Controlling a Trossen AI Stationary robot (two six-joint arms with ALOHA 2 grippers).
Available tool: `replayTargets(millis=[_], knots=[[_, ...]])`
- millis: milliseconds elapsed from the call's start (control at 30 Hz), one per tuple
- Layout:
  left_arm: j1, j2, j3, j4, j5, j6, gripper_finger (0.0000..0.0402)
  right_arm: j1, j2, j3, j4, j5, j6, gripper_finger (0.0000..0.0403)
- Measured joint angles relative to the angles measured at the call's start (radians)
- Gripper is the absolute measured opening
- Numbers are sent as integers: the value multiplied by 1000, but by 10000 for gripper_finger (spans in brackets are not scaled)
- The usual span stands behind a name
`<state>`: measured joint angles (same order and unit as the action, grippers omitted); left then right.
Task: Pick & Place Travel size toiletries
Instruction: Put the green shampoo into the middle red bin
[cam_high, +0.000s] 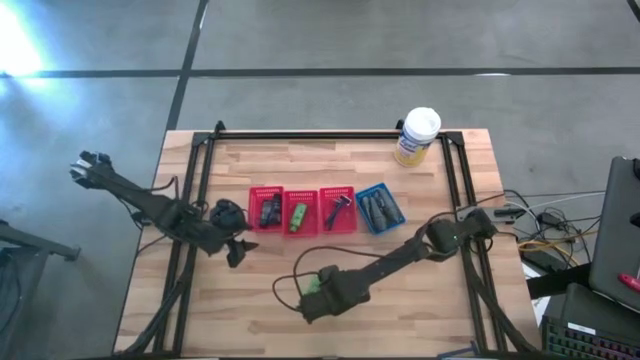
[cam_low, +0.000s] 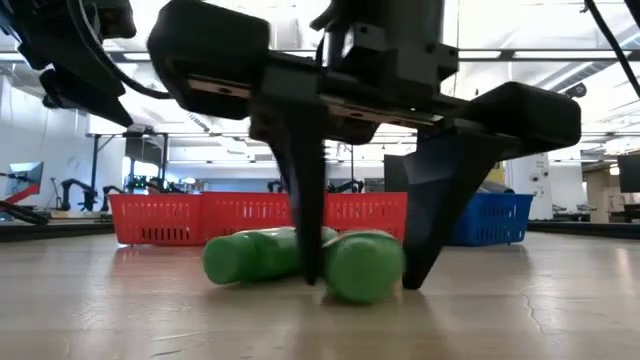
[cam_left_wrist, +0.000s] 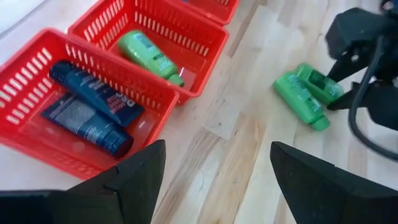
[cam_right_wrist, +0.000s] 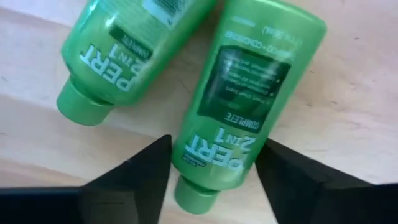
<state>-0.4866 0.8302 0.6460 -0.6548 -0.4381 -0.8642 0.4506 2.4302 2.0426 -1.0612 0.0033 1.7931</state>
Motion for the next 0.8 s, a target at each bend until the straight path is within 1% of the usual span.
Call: replayTargets(millis=[167, 300, 367, 467, 567, 667, 800], knots=[[0, -17, 0, 1, -9, 41, 293, 1, -5, -2, -68, 0, -87, 150], [0, -17, 0, 13, -9, 81, 293, 1, -25, -6, -92, 4, -163, 150], [0, -17, 0, 44, 4, 141, 294, 4, -53, -8, -94, 14, -215, 150], [0, -17, 0, 132, 67, 304, 294, 7, -131, -7, -77, 25, -322, 150], [-1, -14, 0, 228, 125, 524, 294, 4, -205, -4, -11, 31, -464, 150], [-1, -10, 0, 333, 133, 748, 294, -17, -272, -12, 84, -4, -575, 150], [-1, -2, 0, 547, 138, 1046, 294, -50, -339, -14, 134, -32, -636, 150]])
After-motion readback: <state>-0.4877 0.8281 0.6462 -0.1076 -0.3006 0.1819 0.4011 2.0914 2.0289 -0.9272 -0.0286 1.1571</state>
